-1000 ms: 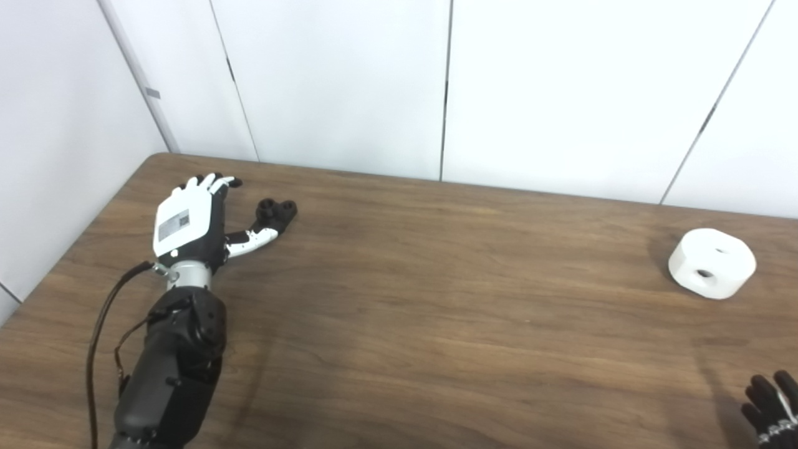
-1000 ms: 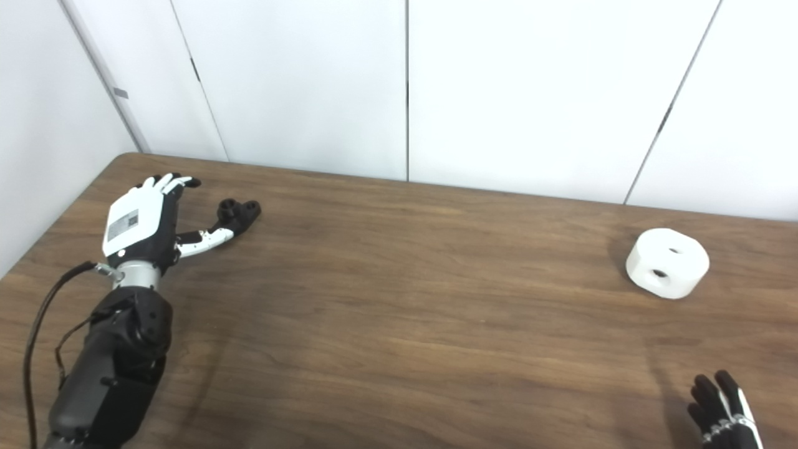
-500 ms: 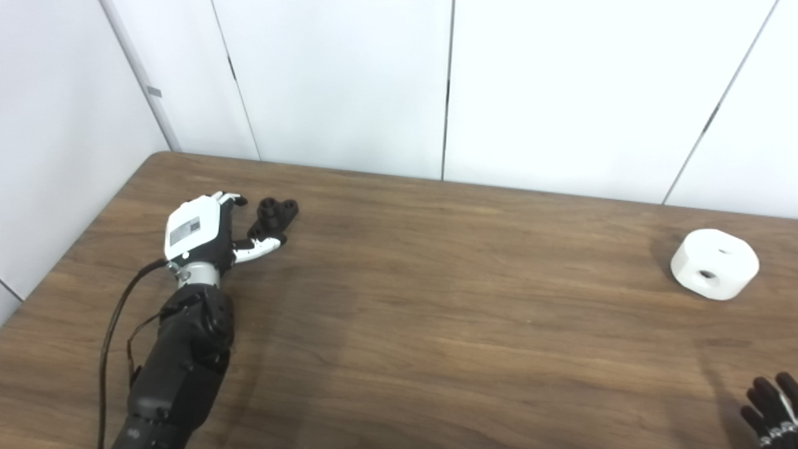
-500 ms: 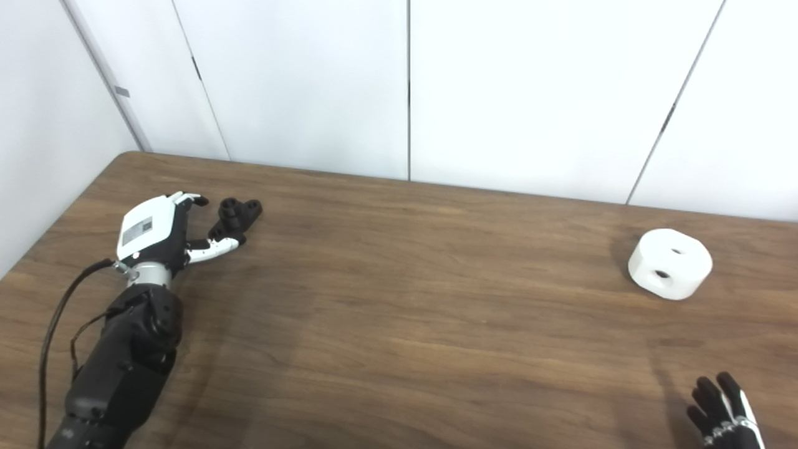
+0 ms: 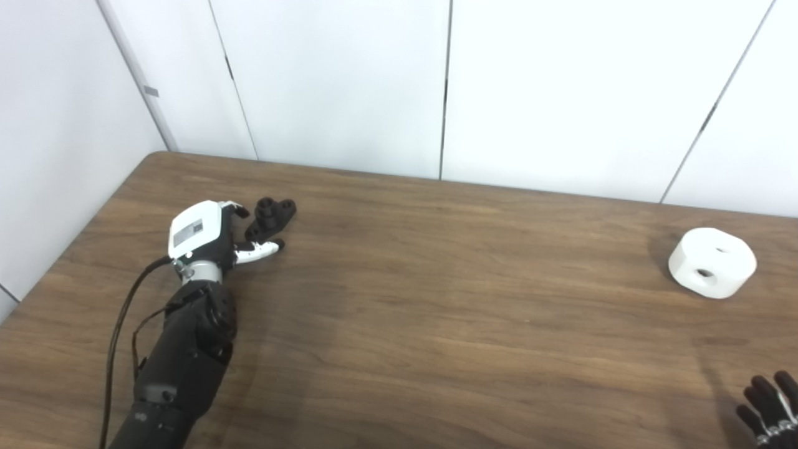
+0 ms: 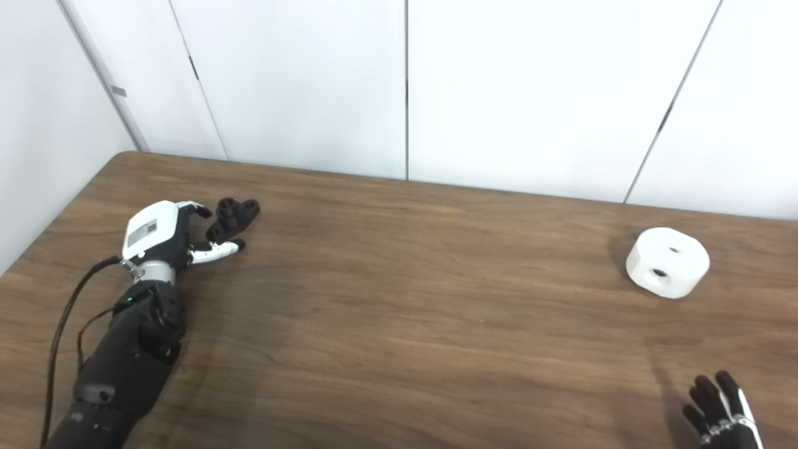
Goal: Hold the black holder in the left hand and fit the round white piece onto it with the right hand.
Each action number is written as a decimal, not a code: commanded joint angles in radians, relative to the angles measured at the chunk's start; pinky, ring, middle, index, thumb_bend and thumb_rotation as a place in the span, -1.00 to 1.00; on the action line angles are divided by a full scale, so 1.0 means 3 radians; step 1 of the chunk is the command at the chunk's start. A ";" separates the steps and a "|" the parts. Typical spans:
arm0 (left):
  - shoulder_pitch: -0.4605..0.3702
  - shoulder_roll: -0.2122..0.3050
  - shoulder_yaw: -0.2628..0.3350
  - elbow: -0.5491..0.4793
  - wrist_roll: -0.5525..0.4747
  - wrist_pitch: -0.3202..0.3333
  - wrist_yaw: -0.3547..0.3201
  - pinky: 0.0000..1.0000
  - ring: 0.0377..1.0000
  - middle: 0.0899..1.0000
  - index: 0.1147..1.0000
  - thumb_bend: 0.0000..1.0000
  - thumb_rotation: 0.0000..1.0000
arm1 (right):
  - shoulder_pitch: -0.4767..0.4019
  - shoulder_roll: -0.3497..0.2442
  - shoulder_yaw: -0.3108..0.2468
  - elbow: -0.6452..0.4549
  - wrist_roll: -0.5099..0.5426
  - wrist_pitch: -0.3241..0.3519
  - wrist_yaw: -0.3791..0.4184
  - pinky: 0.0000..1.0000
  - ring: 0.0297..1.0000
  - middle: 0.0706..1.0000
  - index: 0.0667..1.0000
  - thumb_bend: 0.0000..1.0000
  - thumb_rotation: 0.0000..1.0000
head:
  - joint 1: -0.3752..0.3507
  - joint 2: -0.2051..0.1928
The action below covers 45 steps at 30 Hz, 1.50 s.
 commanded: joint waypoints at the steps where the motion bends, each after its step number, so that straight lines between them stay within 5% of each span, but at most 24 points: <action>1: -0.0177 0.0119 -0.0003 -0.0025 -0.0002 -0.0056 0.0129 1.00 0.87 0.73 0.38 0.67 -0.15 | 0.0093 0.0025 0.0037 0.0021 -0.0011 0.0090 -0.0001 0.81 0.86 0.84 0.90 0.16 1.00 | -0.0001 0.0002; 32: -0.0326 0.0109 -0.0161 0.0211 -0.0109 0.0030 0.0289 0.97 0.76 0.60 0.15 0.57 -0.28 | 0.0163 0.0041 0.0056 -0.0094 -0.0050 0.0185 -0.0051 0.78 0.84 0.83 0.88 0.22 1.00 | -0.0031 0.0037; 44: -0.0318 0.0124 -0.0149 0.0235 -0.0192 -0.0036 0.0378 0.86 0.70 0.49 -0.04 0.44 -0.54 | 0.0154 0.0025 0.0060 -0.0080 -0.0062 0.0126 -0.0051 0.77 0.85 0.84 0.89 0.20 1.00 | -0.0041 0.0047; 45: -0.0316 0.0118 -0.0141 0.0228 -0.0209 -0.0040 0.0381 0.87 0.70 0.49 -0.11 0.20 -0.72 | 0.0154 0.0026 0.0055 -0.0082 -0.0064 0.0124 -0.0057 0.76 0.84 0.83 0.89 0.19 1.00 | -0.0041 0.0047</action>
